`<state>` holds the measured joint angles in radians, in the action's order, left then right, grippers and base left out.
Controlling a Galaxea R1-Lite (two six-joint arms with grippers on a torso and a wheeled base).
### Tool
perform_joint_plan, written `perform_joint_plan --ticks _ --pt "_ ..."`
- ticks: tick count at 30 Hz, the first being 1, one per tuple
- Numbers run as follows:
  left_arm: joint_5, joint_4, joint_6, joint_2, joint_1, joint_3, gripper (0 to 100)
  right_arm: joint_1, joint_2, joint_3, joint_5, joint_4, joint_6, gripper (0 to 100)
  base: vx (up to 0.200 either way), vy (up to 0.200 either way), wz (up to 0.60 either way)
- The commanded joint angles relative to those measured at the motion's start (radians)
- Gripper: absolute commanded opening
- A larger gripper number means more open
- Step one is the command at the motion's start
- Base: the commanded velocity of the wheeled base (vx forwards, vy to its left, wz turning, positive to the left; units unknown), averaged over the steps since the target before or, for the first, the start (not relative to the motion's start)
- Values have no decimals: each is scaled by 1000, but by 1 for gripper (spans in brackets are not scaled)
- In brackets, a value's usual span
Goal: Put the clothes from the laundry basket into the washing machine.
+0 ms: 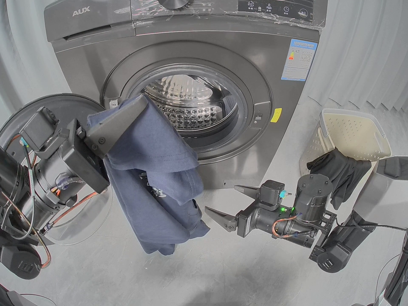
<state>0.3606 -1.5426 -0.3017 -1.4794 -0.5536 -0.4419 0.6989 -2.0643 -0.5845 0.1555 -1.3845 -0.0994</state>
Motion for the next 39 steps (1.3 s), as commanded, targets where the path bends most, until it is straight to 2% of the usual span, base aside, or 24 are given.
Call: perform_joint_plan --ticks 1,7,13,20,22,26,32,39 --pt "6 -1 0 13 0 0 0 -44 -71 -80 -1 5 3 100 0 0 0" --pt "15 -1 0 24 -2 9 0 -76 -131 -192 1 12 6 100 0 0 0" --pt "15 1 -2 22 -11 12 0 -70 -180 -244 9 10 9 100 0 0 0" --pt "15 1 0 21 -15 14 0 -65 -244 -376 32 13 21 100 0 0 0" --pt "15 1 0 19 -15 15 0 -70 -283 -443 36 16 23 100 0 0 0" --pt "15 1 0 16 -15 17 0 -64 -313 -503 68 15 27 100 0 0 0" --pt "15 1 0 11 -15 19 0 -58 -336 -546 85 15 33 100 0 0 0" --pt "14 -1 0 7 -23 28 0 -52 -372 -609 159 4 33 100 0 0 0"
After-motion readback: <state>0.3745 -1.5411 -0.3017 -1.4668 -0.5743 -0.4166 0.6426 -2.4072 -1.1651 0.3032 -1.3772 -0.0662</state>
